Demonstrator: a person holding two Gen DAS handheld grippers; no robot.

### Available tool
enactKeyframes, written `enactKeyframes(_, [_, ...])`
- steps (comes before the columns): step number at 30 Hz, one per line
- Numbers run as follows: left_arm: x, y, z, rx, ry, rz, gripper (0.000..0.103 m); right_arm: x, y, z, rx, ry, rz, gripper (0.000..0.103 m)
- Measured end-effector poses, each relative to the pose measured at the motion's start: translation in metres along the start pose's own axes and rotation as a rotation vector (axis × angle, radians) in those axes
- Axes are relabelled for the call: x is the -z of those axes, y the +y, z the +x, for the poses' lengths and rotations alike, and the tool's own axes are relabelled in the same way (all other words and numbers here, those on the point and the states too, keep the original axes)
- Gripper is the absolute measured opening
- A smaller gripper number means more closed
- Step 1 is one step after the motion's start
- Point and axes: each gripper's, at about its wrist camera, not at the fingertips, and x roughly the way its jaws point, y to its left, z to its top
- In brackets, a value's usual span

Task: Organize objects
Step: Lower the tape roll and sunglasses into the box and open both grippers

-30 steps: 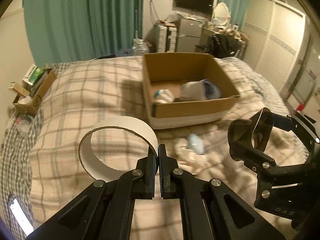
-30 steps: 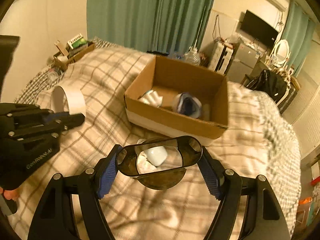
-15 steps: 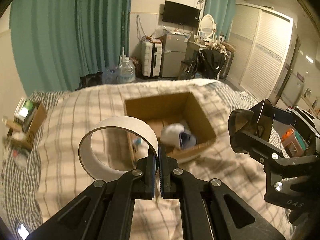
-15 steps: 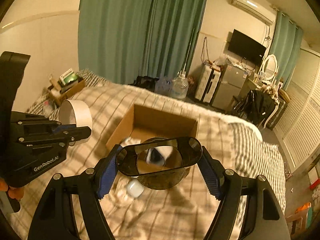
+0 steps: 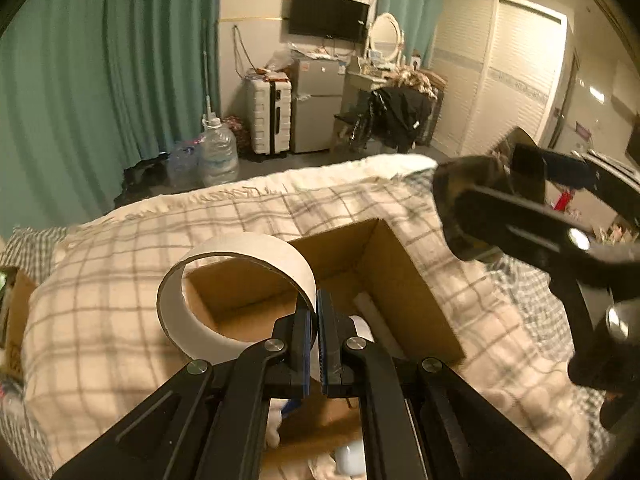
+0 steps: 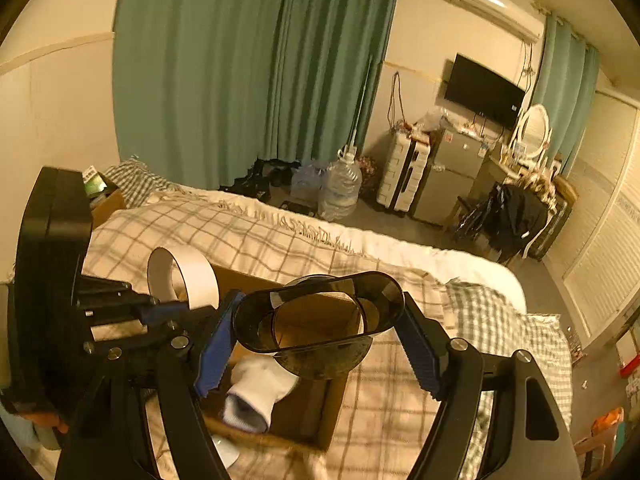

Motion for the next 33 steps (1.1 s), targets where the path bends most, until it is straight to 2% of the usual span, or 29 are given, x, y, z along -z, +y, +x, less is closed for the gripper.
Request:
enactKeyframes(8, [0.020, 0.016, 0.061, 0.013, 0.087, -0.018, 0.003, 0.028, -0.012, 0.076, -0.048, 0.085, 0.050, 0.074])
enactKeyframes(11, [0.026, 0.015, 0.068, 0.006, 0.114, -0.001, 0.007, 0.037, -0.016, 0.087, -0.088, 0.091, 0.083, 0.074])
enactKeyframes(13, [0.027, 0.013, 0.064, -0.017, 0.118, 0.005, 0.013, 0.041, -0.019, 0.085, -0.097, 0.095, 0.101, 0.074])
enactKeyframes(14, [0.025, 0.013, 0.061, -0.023, 0.116, 0.004, 0.022, 0.040, -0.021, 0.080, -0.091, 0.091, 0.107, 0.076])
enactKeyframes(15, [0.025, 0.013, 0.056, -0.030, 0.113, 0.000, 0.039, 0.039, -0.022, 0.073, -0.083, 0.081, 0.109, 0.080])
enactKeyframes(16, [0.024, 0.012, 0.050, -0.034, 0.108, -0.006, 0.049, 0.037, -0.023, 0.062, -0.074, 0.064, 0.110, 0.082])
enactKeyframes(17, [0.023, 0.011, 0.043, -0.037, 0.100, -0.014, 0.068, 0.034, -0.024, 0.053, -0.069, 0.051, 0.109, 0.085])
enactKeyframes(18, [0.023, 0.009, 0.033, -0.040, 0.084, -0.024, 0.078, 0.033, -0.024, 0.039, -0.063, 0.037, 0.107, 0.087])
enactKeyframes(20, [0.022, 0.005, 0.009, -0.053, 0.050, -0.035, 0.084, 0.028, -0.023, 0.014, -0.047, 0.016, 0.097, 0.088])
enactKeyframes(24, [0.018, -0.007, -0.038, -0.079, -0.006, -0.014, 0.087, 0.020, -0.019, -0.045, -0.005, -0.023, 0.058, 0.088])
enactKeyframes(27, [0.022, -0.015, -0.077, -0.105, -0.065, -0.012, 0.102, 0.021, -0.013, -0.086, 0.018, -0.045, 0.029, 0.089])
enactKeyframes(29, [0.029, -0.016, -0.098, -0.118, -0.103, -0.031, 0.103, 0.024, -0.009, -0.103, 0.027, -0.055, 0.024, 0.089])
enactKeyframes(33, [0.054, -0.009, -0.121, -0.164, -0.108, -0.102, 0.103, 0.051, 0.004, -0.128, 0.015, -0.062, 0.036, 0.089])
